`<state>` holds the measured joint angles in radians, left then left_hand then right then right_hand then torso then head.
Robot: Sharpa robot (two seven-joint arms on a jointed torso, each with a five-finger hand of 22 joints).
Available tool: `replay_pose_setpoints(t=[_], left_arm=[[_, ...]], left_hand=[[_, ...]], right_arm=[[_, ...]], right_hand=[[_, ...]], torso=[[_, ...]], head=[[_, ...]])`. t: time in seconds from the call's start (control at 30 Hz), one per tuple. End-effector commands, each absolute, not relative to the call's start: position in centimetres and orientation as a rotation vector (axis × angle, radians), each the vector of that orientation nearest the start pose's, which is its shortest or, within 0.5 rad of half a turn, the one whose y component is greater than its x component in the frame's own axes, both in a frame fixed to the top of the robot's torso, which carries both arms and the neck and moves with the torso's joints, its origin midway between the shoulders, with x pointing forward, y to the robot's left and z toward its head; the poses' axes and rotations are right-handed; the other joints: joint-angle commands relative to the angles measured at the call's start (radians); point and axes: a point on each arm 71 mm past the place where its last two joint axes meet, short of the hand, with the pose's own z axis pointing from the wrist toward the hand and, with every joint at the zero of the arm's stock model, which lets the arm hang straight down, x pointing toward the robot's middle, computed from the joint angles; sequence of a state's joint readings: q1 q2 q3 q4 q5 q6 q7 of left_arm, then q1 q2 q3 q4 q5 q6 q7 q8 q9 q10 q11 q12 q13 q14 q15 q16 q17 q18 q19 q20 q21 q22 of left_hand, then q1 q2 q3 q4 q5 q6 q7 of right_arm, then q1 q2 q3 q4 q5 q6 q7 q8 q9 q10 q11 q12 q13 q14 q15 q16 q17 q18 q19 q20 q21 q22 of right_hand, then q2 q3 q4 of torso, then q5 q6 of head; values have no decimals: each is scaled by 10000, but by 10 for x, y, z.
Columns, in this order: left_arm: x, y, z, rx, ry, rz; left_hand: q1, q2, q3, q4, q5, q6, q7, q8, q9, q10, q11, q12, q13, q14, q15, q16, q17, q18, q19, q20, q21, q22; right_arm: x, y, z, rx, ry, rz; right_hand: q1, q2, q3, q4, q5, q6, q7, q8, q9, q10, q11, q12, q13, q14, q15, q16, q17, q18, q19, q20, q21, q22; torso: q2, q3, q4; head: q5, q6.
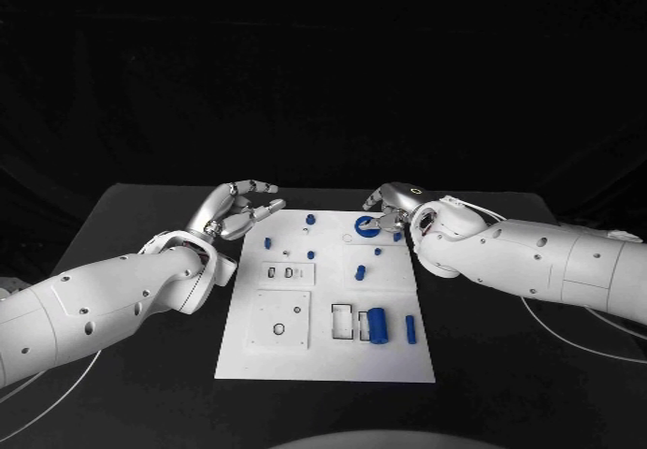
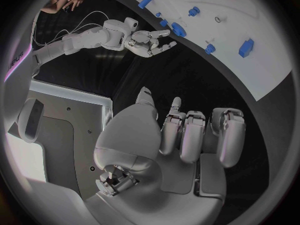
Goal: Assemble the parts on the task board
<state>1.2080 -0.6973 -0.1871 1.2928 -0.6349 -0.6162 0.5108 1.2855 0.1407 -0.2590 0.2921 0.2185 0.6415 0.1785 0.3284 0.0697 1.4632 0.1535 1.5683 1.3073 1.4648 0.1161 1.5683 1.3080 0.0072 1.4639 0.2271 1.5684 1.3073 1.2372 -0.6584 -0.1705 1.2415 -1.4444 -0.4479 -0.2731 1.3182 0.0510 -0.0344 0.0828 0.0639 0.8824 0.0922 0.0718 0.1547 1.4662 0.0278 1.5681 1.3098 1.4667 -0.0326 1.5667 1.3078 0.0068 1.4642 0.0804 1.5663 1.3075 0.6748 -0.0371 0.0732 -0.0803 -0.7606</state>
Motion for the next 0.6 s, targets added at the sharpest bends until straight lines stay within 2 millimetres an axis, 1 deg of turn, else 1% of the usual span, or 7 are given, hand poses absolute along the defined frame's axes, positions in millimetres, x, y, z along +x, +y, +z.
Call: replay_pose_setpoints(t=[0.03,0.1,0.2,0.6], left_arm=[[507,198,-212,-3257,13486,-11470],[507,199,-212,-3258,13484,-11463],[507,199,-212,-3262,13480,-11444],[507,200,-212,-3251,13471,-11440]], left_hand=[[103,26,-40,-20,34,43,298,-31,-6,1076,-70,25,2635,1060,-85,25,2628,-28,829,-24,-15,2494],[103,26,-40,-20,34,43,298,-31,-6,1076,-70,25,2635,1060,-85,25,2628,-28,829,-24,-15,2494],[103,26,-40,-20,34,43,298,-31,-6,1076,-70,25,2635,1060,-85,25,2628,-28,829,-24,-15,2494],[103,26,-40,-20,34,43,298,-31,-6,1076,-70,25,2635,1060,-85,25,2628,-28,829,-24,-15,2494]], right_arm=[[532,-205,-223,-436,16773,3217],[532,-205,-224,-444,16834,3150],[533,-205,-226,-458,16967,3015],[536,-202,-232,-527,17254,2651]], right_hand=[[138,24,43,-83,-24,-88,-28,-60,-18,1046,-83,27,2610,1041,-97,41,2630,-68,1066,-72,45,2632],[171,37,73,-113,-22,-90,-39,-59,-24,1046,-94,27,2610,1041,-107,41,2630,-68,1066,-80,45,2632],[210,56,110,-147,-21,-80,-51,-52,-29,1046,-106,27,2610,1041,-118,41,2630,-68,1066,-92,45,2632],[352,186,286,-274,-21,38,-90,-14,-50,1046,-145,27,2610,1041,-165,41,2630,-68,1066,-141,45,2632]], torso=[[-1,5,9],[-2,10,1],[-6,11,7],[13,1,1]], head=[[14,-10],[24,-12],[25,9],[-1,49]])
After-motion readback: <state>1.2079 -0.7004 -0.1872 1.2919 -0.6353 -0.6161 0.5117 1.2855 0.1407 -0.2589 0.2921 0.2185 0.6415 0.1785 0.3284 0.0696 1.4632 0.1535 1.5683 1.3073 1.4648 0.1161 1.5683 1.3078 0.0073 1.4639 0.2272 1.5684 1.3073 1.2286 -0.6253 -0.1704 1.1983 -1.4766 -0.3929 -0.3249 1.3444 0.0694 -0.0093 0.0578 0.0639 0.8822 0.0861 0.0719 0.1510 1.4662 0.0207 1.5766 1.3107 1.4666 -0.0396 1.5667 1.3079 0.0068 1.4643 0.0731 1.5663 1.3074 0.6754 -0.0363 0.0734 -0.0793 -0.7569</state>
